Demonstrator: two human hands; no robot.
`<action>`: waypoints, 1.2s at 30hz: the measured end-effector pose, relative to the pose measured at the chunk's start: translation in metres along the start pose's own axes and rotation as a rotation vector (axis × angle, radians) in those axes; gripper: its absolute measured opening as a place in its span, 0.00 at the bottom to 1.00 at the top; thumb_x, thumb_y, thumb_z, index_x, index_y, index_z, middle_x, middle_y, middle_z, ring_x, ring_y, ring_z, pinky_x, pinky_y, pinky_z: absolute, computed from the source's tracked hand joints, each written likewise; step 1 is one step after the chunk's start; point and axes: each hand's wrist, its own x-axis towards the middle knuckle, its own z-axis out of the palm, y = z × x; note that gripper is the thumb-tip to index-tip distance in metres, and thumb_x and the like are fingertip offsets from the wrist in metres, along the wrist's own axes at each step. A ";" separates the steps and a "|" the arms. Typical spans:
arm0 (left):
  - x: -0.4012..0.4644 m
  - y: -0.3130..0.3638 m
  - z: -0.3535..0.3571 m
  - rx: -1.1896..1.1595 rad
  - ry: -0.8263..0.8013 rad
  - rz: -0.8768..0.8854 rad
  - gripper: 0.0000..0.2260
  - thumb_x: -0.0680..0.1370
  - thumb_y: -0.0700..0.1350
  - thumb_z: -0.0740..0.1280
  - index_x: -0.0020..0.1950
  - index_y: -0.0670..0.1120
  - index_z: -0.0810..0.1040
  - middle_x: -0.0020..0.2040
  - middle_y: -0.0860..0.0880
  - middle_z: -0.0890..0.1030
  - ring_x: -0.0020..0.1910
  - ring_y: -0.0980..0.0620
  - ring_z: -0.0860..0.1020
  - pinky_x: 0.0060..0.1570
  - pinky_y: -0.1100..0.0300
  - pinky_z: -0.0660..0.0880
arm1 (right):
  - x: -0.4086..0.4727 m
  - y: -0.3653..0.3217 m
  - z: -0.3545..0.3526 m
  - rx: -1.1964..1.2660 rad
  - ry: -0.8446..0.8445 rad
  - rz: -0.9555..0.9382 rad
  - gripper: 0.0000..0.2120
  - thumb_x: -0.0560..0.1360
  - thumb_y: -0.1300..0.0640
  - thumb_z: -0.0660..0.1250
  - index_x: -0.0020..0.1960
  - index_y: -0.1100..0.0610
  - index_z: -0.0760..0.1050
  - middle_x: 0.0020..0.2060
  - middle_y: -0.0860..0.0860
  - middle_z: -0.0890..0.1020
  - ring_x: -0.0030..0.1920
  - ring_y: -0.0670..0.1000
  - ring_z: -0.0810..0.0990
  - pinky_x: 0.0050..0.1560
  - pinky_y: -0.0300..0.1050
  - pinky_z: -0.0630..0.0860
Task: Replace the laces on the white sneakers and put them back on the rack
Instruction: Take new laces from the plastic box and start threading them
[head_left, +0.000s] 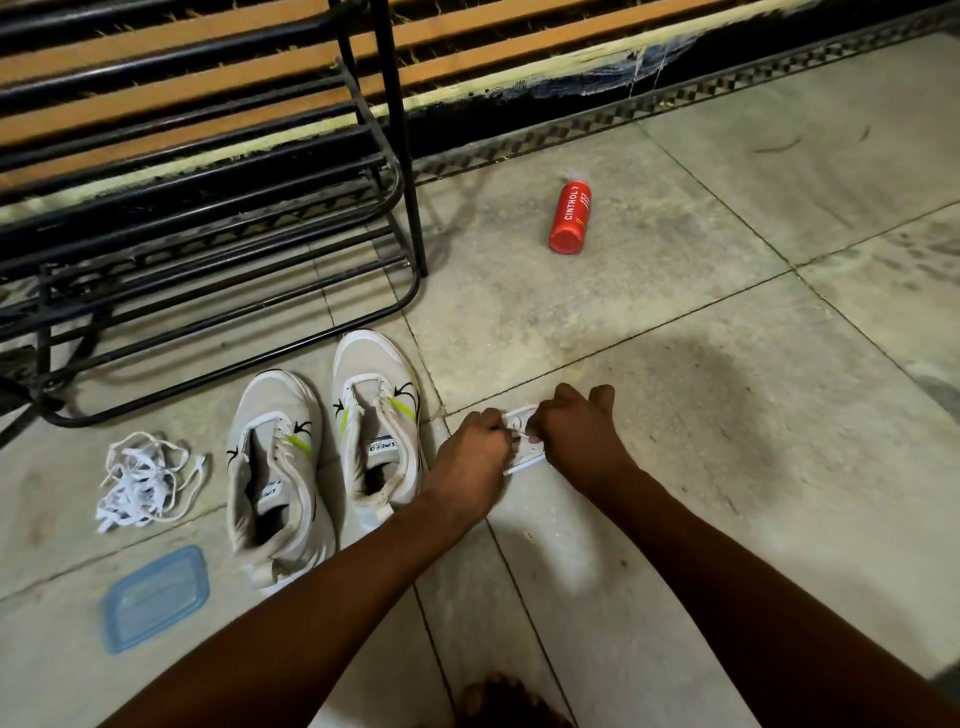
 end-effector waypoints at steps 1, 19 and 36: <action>0.001 -0.003 0.002 -0.027 0.023 -0.002 0.11 0.73 0.30 0.65 0.53 0.39 0.80 0.55 0.40 0.77 0.55 0.40 0.79 0.50 0.48 0.78 | -0.002 0.001 -0.001 0.005 -0.006 0.003 0.14 0.67 0.60 0.56 0.42 0.51 0.80 0.38 0.47 0.82 0.51 0.50 0.73 0.44 0.48 0.46; -0.062 0.004 -0.046 -0.483 0.549 -0.104 0.06 0.80 0.42 0.69 0.55 0.46 0.83 0.51 0.51 0.82 0.49 0.52 0.82 0.50 0.53 0.81 | -0.029 -0.043 -0.015 0.955 0.579 0.106 0.05 0.75 0.64 0.74 0.50 0.57 0.84 0.44 0.48 0.85 0.44 0.44 0.83 0.47 0.43 0.80; -0.206 -0.107 -0.081 -0.341 0.992 -0.440 0.07 0.83 0.41 0.64 0.60 0.45 0.77 0.56 0.51 0.80 0.57 0.50 0.78 0.57 0.57 0.72 | 0.000 -0.193 -0.061 1.121 0.373 -0.237 0.05 0.75 0.59 0.73 0.50 0.54 0.84 0.44 0.45 0.86 0.44 0.45 0.84 0.49 0.38 0.79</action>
